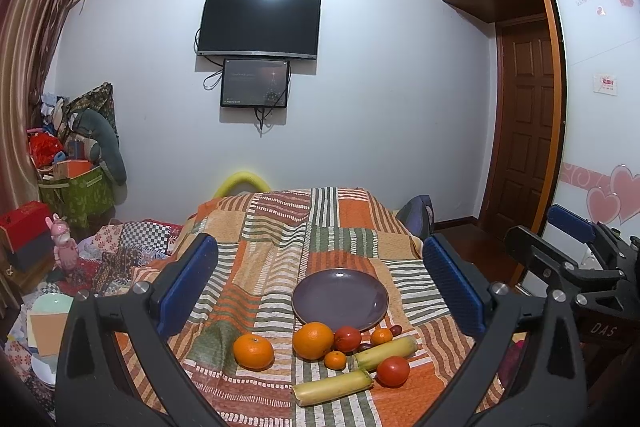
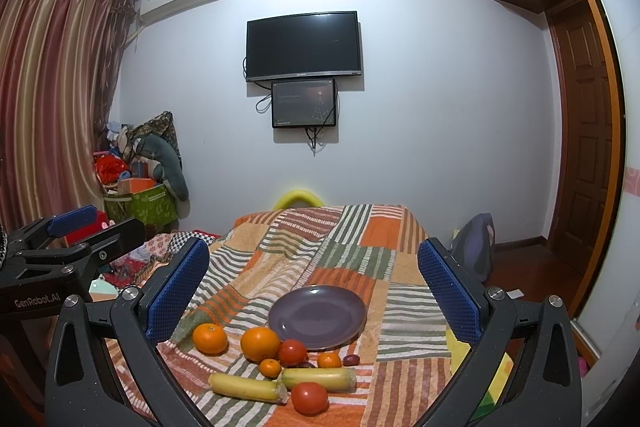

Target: Organize fruits

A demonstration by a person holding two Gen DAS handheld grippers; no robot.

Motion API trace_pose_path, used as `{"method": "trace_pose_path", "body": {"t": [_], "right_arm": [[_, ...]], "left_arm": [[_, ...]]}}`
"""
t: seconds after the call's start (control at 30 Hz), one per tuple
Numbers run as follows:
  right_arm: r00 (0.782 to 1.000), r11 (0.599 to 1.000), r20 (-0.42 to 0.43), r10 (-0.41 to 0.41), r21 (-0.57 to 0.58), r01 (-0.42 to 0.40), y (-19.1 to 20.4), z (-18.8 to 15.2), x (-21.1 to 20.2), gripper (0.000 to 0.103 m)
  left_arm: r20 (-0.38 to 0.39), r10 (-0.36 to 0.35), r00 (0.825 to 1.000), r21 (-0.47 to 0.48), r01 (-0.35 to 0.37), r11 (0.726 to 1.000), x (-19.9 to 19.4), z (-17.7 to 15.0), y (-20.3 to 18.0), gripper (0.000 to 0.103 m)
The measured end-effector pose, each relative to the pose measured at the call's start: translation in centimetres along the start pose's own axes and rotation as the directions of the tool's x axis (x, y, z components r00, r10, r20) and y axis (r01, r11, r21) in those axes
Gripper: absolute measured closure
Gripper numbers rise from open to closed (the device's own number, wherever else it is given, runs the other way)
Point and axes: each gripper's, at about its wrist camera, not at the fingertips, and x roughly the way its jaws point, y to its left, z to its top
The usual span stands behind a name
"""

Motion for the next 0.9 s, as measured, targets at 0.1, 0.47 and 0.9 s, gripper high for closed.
{"method": "trace_pose_path", "body": {"t": [0.1,0.47,0.9], "right_arm": [[1.0,1.0,0.0,0.0,0.0,0.0,-0.02,-0.03,-0.02,0.0],[1.0,1.0,0.002,-0.001,0.001,0.001,-0.02,0.13,-0.12,0.0],[1.0,1.0,0.002,-0.001,0.001,0.001,0.0,0.08,-0.13,0.0]], "left_arm": [[0.0,-0.002,1.0,0.001,0.002,1.0,-0.04,0.02,-0.04,0.0],[0.001,-0.002,1.0,0.003,0.002,1.0,-0.06,0.05,-0.11,0.0],[0.002,-0.003,1.0,0.003,0.003,1.0,-0.15,0.13,-0.21,0.0]]}}
